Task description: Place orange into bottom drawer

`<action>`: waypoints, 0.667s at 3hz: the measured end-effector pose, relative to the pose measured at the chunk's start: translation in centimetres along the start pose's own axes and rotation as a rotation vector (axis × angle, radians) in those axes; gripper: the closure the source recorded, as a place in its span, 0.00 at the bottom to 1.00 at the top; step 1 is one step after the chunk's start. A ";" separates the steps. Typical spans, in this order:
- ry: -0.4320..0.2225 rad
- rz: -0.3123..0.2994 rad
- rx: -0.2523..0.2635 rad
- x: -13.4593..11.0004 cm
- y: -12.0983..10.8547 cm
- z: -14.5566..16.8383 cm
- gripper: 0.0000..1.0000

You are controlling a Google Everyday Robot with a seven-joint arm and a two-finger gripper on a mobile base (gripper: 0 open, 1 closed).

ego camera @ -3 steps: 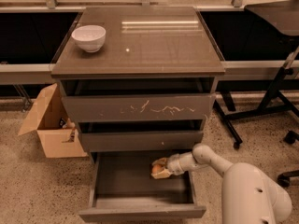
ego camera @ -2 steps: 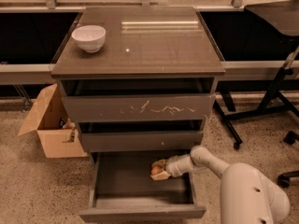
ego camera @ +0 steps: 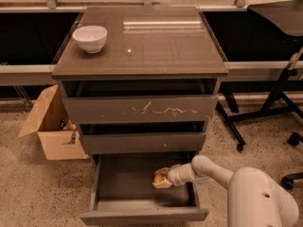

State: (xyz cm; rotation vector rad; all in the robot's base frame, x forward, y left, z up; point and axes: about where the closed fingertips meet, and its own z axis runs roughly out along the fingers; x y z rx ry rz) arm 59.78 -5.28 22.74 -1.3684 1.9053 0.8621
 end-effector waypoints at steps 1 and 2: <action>-0.009 0.016 0.003 0.8 0.2 0.2 0.59; -0.046 0.021 -0.010 1.0 0.1 0.2 0.35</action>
Offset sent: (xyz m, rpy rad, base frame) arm -0.0007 -0.0123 -0.0082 0.0914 0.0080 -0.0133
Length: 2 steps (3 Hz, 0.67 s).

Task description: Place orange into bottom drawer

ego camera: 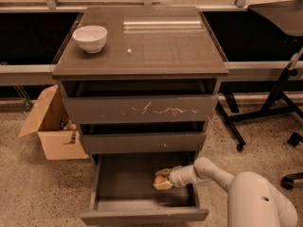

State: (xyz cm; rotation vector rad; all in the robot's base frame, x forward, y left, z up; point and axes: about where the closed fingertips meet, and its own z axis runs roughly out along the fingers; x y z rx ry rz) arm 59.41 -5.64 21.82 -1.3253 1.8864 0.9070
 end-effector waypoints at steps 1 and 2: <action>-0.041 -0.005 -0.009 0.0 -0.1 -0.8 0.13; -0.087 -0.017 -0.006 -0.2 -0.1 -2.2 0.00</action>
Offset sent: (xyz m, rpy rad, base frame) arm 0.0009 -0.0394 0.0273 0.1283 -0.0673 -0.0126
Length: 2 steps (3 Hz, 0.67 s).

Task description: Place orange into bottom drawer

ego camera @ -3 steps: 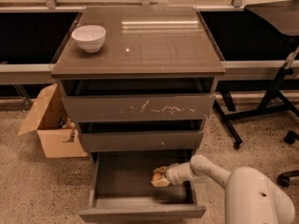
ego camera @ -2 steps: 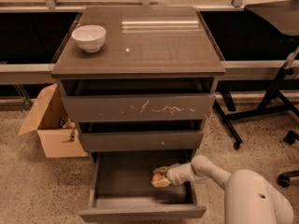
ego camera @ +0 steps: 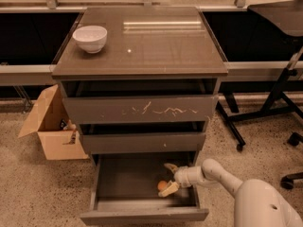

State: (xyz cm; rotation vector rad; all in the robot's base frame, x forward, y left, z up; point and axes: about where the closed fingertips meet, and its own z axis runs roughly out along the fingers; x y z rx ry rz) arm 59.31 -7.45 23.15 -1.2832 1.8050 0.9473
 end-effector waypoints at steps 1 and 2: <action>-0.051 -0.022 0.056 -0.6 -0.1 -3.9 0.00; -0.084 -0.007 0.108 -0.2 -0.2 -8.0 0.00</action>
Offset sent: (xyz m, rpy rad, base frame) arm -0.0148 -0.1214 0.0604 0.0708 -0.0974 -0.1795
